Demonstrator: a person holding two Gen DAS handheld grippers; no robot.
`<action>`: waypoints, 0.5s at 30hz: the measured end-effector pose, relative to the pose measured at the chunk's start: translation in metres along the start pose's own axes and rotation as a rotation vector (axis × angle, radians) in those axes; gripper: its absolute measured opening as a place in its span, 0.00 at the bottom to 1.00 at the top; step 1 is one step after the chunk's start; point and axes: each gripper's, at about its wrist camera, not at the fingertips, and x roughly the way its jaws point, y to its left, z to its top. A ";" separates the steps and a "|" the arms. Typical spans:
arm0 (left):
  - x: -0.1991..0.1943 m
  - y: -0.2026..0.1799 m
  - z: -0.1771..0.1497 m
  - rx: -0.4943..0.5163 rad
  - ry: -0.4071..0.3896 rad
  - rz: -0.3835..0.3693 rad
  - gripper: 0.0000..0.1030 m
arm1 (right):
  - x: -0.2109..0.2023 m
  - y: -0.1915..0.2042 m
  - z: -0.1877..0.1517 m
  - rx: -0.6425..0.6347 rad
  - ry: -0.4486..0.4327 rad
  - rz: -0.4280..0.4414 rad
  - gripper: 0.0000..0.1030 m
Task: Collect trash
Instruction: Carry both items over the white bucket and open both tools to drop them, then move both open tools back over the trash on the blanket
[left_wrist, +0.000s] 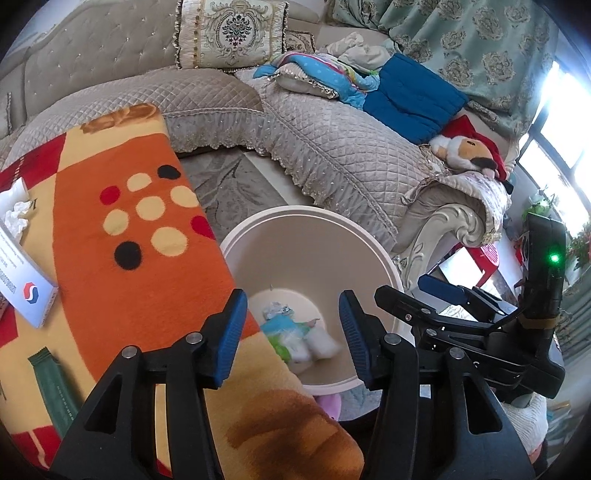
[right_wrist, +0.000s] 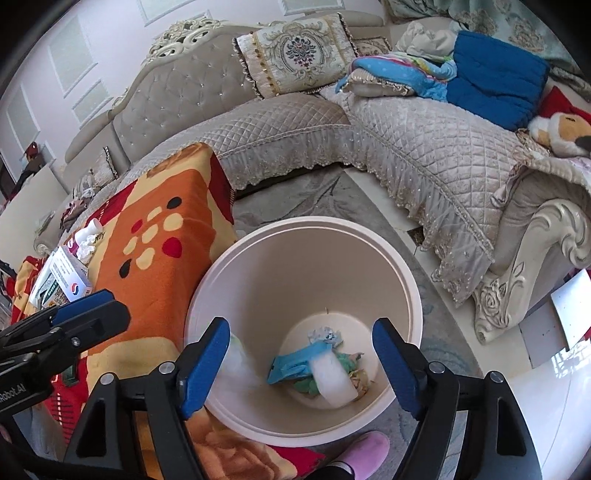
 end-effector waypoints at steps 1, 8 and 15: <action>-0.001 0.000 0.000 0.001 0.000 0.004 0.49 | 0.000 0.000 -0.001 0.000 0.003 0.003 0.75; -0.009 0.001 -0.006 0.018 -0.010 0.033 0.49 | -0.001 0.008 -0.004 -0.002 0.013 0.013 0.75; -0.018 0.011 -0.008 0.005 -0.027 0.052 0.49 | -0.008 0.025 -0.004 -0.034 -0.002 0.011 0.75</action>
